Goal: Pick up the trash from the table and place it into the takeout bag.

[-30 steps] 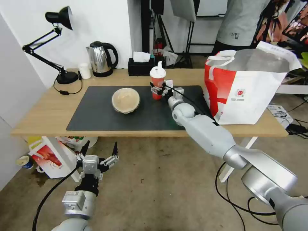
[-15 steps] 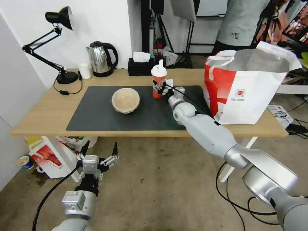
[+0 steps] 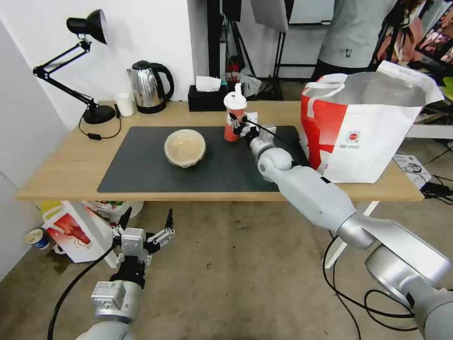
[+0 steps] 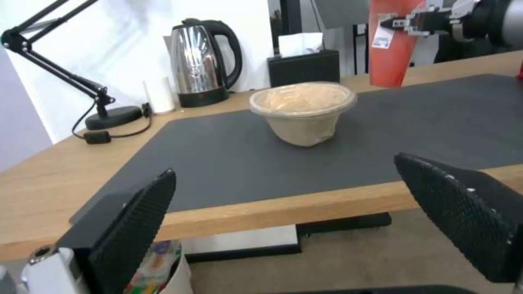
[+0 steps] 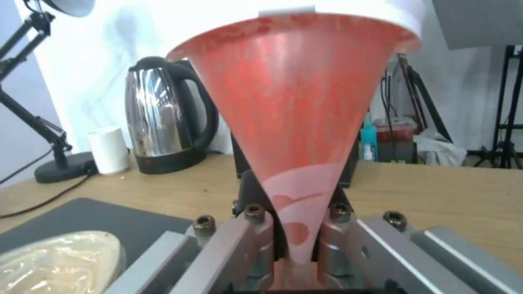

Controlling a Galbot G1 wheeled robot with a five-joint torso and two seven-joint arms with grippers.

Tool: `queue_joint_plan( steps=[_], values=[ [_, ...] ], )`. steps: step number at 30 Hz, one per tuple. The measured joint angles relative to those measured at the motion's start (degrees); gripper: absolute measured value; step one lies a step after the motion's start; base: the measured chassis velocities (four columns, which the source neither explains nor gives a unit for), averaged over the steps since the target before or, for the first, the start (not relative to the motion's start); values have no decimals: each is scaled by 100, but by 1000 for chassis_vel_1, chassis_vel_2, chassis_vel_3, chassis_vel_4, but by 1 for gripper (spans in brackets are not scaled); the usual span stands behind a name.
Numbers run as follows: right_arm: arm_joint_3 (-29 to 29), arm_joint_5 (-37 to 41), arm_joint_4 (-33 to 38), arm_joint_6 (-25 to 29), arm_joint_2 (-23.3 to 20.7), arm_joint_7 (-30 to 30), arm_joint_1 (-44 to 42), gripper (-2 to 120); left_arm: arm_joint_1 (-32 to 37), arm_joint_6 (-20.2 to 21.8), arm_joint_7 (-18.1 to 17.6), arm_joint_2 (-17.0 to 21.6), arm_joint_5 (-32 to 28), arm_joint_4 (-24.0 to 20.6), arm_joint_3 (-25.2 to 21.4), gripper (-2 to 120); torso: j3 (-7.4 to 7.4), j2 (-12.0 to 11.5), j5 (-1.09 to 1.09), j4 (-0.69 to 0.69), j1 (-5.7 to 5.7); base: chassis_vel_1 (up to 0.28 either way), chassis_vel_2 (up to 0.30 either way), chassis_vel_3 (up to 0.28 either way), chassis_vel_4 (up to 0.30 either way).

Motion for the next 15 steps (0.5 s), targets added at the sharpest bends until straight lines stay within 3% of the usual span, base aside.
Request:
queue_joint_plan(
  steps=[15],
  values=[
    [-103,323,581,-125,-373,83,186,3,0,0,0,0,0,0,0,100,0,-1,0,0,0,0,0,0,0]
  ],
)
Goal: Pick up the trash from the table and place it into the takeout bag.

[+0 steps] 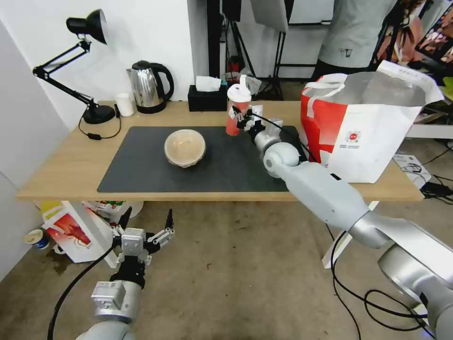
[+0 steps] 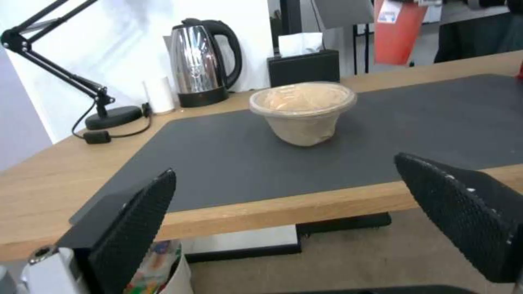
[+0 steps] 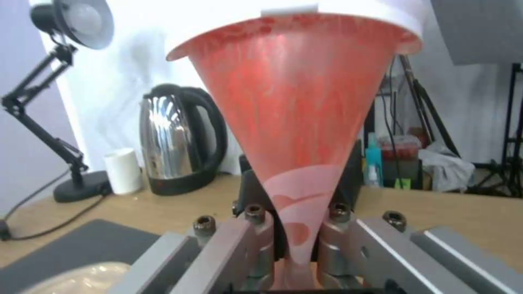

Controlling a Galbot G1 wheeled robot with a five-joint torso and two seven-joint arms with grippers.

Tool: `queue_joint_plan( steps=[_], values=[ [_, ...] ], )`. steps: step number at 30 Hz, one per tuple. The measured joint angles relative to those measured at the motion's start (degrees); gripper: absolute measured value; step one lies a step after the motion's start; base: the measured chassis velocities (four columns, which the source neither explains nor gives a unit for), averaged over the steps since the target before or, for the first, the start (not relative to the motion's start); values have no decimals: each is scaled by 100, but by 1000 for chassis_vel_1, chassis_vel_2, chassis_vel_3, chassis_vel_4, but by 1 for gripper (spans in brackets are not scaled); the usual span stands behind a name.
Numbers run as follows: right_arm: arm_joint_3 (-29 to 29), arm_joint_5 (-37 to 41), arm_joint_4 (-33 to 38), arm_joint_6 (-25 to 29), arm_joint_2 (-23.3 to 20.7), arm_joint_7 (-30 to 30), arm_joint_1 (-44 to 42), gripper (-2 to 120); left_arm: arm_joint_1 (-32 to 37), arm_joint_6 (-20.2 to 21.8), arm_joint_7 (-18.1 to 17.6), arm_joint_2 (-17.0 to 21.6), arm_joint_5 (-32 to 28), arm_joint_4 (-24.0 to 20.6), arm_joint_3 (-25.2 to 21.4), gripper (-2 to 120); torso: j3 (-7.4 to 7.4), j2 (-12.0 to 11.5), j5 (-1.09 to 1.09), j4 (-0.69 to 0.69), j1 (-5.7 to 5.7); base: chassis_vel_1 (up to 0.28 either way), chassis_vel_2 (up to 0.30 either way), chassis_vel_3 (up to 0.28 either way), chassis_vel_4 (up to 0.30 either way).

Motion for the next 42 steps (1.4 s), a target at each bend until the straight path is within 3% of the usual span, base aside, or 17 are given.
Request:
queue_joint_plan(
  steps=[15,42],
  values=[
    [-60,527,831,-187,-376,174,518,3,0,0,0,0,0,0,0,100,0,0,-1,0,0,0,0,0,0],
    [828,1010,1576,-370,-1610,105,914,3,0,0,0,0,0,0,0,100,0,1,-1,-1,0,0,0,0,0]
  ],
)
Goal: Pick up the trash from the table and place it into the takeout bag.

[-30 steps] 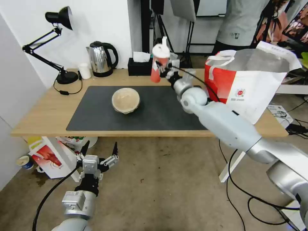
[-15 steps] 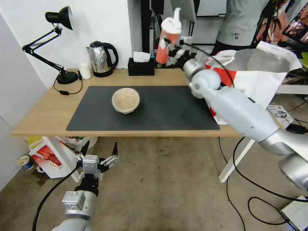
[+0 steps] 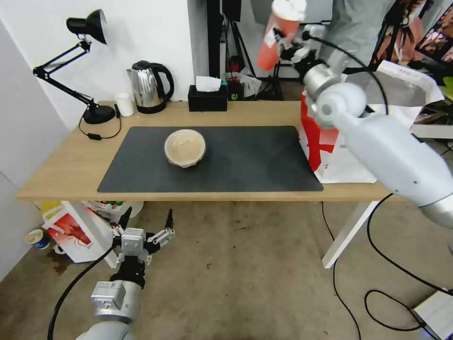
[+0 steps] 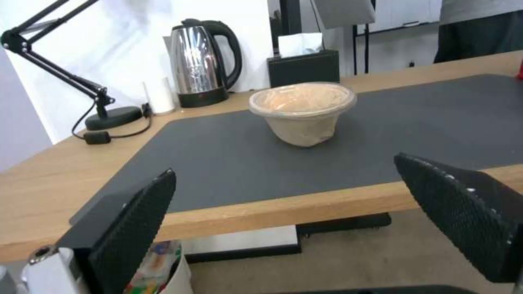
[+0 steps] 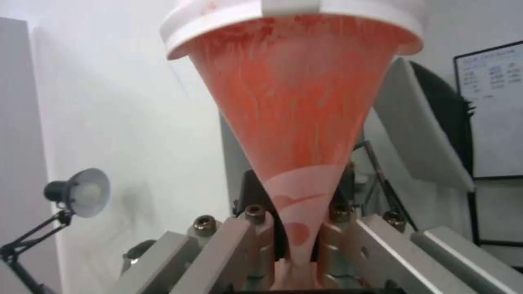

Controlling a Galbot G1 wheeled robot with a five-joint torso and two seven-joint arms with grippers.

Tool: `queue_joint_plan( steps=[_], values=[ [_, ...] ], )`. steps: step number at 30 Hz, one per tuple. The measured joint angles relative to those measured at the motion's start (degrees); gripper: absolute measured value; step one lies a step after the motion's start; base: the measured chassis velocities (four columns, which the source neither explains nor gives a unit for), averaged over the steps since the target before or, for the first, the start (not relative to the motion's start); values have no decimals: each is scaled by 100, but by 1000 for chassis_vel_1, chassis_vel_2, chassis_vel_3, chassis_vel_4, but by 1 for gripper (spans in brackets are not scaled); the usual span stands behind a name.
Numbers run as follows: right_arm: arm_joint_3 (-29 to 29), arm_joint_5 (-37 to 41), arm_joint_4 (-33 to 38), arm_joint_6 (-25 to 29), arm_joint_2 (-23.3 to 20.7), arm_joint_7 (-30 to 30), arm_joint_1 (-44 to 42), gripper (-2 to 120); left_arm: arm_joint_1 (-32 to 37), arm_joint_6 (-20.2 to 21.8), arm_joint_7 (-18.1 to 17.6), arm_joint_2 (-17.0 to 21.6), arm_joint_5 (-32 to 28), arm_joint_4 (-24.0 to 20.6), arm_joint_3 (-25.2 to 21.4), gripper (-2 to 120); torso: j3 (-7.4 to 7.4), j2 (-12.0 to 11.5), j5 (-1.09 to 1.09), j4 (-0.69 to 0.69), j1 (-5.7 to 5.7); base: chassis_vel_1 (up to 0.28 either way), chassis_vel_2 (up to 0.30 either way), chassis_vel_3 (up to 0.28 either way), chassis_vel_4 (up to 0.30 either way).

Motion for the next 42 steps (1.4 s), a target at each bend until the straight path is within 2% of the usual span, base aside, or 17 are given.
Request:
queue_joint_plan(
  steps=[19,30,42],
  values=[
    [750,13,-24,22,-915,-323,-283,3,0,0,0,0,0,0,0,100,0,0,0,1,0,0,0,0,0],
    [1173,-44,-284,96,-1118,-565,-553,3,0,0,0,0,0,0,0,100,0,0,1,1,0,0,0,0,0],
    [1605,-421,-619,287,-1099,-817,-930,3,0,0,0,0,0,0,0,100,0,-1,1,0,0,0,0,0,0]
  ],
)
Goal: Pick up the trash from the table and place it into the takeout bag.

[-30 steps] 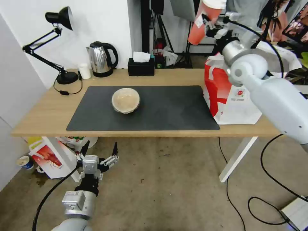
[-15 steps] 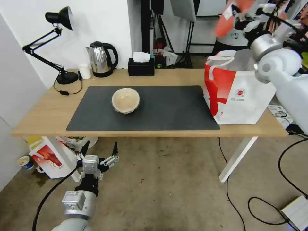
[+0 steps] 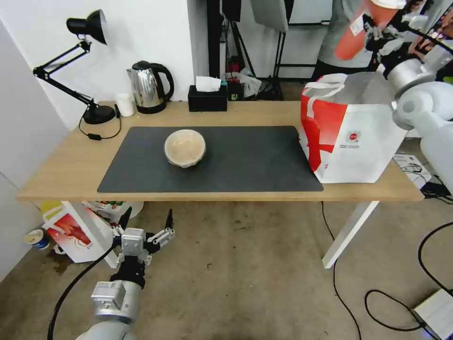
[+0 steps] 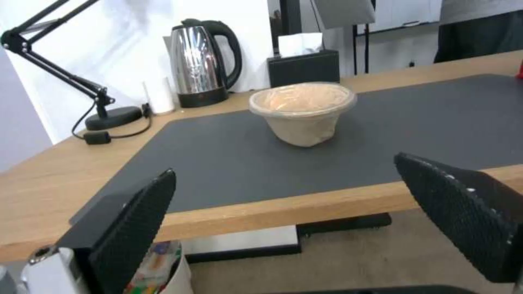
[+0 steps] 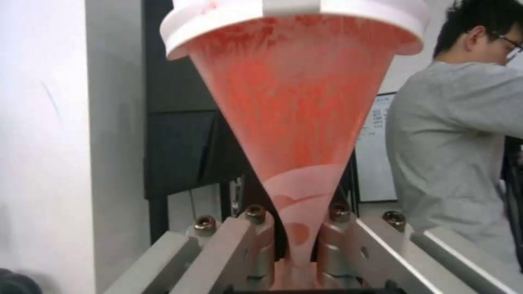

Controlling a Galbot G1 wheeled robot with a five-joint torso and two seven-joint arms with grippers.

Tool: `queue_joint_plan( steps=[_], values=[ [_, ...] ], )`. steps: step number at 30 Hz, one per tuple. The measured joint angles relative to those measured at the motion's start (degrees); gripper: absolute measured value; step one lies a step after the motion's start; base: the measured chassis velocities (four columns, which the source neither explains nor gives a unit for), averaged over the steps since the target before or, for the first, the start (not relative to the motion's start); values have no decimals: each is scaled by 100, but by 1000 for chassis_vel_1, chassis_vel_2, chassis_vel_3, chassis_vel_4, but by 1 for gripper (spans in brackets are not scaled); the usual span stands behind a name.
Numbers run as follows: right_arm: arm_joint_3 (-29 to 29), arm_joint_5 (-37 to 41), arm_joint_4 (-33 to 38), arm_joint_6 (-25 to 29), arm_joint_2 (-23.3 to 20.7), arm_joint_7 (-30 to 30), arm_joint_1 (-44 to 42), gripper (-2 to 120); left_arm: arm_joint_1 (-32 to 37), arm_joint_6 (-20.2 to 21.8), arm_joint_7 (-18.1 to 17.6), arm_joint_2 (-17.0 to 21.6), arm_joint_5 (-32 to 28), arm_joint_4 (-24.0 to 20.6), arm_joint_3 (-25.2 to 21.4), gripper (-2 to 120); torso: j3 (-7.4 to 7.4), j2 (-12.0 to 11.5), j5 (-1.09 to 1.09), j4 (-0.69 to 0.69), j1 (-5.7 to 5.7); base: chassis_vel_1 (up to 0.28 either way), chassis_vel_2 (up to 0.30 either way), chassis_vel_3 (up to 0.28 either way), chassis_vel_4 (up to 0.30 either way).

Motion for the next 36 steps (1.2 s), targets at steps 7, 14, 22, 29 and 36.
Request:
queue_joint_plan(
  steps=[7,14,22,29,36],
  values=[
    [189,-141,-20,24,111,-24,-310,3,0,0,0,0,0,0,0,100,0,0,0,0,0,0,0,0,0],
    [265,-254,-236,91,211,-88,-368,3,0,0,0,0,0,0,0,100,0,0,-1,0,0,0,0,0,0],
    [269,-412,-387,131,267,-81,-372,3,0,0,0,-1,0,0,0,100,0,0,-1,0,0,0,0,0,0],
    [267,-506,-472,136,284,-47,-328,3,0,0,0,0,0,0,0,100,0,0,-1,0,0,0,0,0,0],
    [267,-513,-501,137,287,-43,-309,3,0,0,0,-1,0,0,0,100,0,0,-1,0,0,0,0,0,0]
  ],
)
